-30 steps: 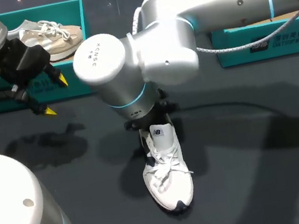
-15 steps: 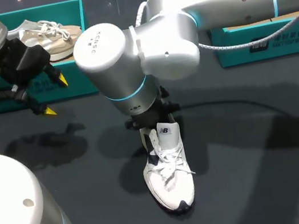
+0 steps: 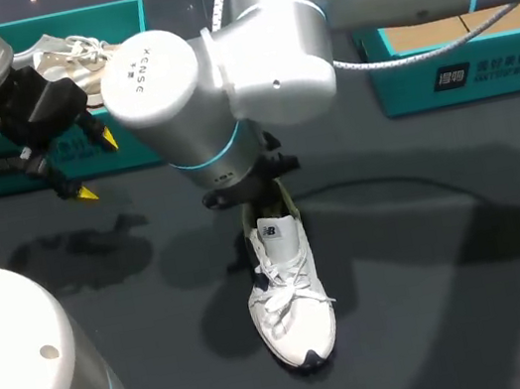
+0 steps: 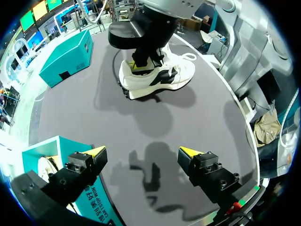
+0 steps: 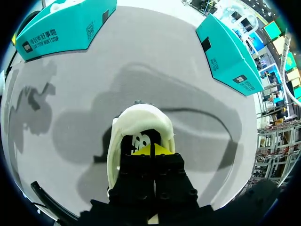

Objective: Take the shoe out of the shoebox, open the shoe tongue, remove and reinsert the insole, then place the shoe into the shoebox

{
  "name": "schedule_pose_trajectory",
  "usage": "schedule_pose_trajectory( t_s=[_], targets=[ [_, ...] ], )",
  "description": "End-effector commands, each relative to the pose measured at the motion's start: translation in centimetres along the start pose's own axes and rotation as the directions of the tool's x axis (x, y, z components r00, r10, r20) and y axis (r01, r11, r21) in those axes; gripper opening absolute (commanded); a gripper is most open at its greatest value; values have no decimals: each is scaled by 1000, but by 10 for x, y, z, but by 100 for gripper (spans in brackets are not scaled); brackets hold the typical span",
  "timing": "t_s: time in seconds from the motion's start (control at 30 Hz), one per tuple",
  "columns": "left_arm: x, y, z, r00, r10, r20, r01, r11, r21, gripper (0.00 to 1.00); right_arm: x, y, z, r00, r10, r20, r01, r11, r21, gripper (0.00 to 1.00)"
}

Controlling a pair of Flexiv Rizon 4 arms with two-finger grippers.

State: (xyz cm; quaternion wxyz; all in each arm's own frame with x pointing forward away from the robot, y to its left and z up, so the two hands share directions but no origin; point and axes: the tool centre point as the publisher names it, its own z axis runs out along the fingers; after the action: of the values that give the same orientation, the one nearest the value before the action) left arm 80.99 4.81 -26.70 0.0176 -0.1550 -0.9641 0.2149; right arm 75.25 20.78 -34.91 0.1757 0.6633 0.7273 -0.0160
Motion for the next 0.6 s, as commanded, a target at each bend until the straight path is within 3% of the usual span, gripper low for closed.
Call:
schedule_pose_trajectory(
  t_s=[0.03,0.37,0.6],
  targets=[
    [1,0,0,1000,0,0,0,1000,-2,100,-1,0,18,999,-10,-51,11,1000,22,0],
    [1,0,0,1000,0,0,0,1000,-2,100,23,-15,45,990,-30,-137,45,993,106,0],
    [1,0,0,1000,0,0,0,1000,-2,100,25,-36,48,990,15,-142,12,982,187,0]
  ],
)
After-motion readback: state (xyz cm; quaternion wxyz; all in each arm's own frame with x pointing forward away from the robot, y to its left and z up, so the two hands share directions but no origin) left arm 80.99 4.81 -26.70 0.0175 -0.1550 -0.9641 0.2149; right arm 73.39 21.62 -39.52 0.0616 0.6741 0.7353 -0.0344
